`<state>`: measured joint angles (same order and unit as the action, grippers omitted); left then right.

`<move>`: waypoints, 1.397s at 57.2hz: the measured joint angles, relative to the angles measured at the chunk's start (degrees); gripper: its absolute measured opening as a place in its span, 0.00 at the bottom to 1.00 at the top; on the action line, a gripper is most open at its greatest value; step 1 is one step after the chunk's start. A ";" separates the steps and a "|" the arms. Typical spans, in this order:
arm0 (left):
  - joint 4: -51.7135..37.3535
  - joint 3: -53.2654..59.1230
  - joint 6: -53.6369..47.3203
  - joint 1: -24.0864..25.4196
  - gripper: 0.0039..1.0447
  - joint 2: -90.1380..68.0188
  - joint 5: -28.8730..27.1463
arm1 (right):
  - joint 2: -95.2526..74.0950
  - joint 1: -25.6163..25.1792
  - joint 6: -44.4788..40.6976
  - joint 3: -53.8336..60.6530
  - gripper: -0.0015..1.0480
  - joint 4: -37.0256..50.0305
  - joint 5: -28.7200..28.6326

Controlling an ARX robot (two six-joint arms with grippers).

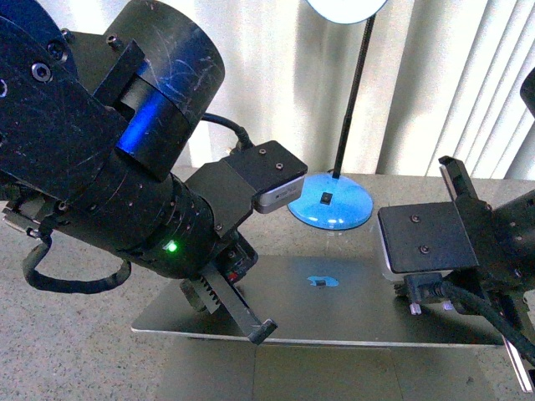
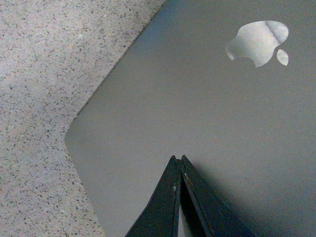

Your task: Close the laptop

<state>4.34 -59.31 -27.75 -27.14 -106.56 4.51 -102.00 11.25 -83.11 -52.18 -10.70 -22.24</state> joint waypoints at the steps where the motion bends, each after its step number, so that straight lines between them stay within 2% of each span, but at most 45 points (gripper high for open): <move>1: -0.02 0.04 0.02 -0.02 0.03 -0.04 0.02 | -0.02 0.00 -0.09 0.07 0.03 0.04 0.04; 80: -10.97 9.33 3.96 -0.76 0.03 -5.84 3.72 | -6.27 0.35 1.42 8.39 0.03 9.77 -0.57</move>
<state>-6.63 -49.98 -23.79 -27.90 -112.40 8.23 -108.27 11.60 -81.69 -43.79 -0.93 -22.81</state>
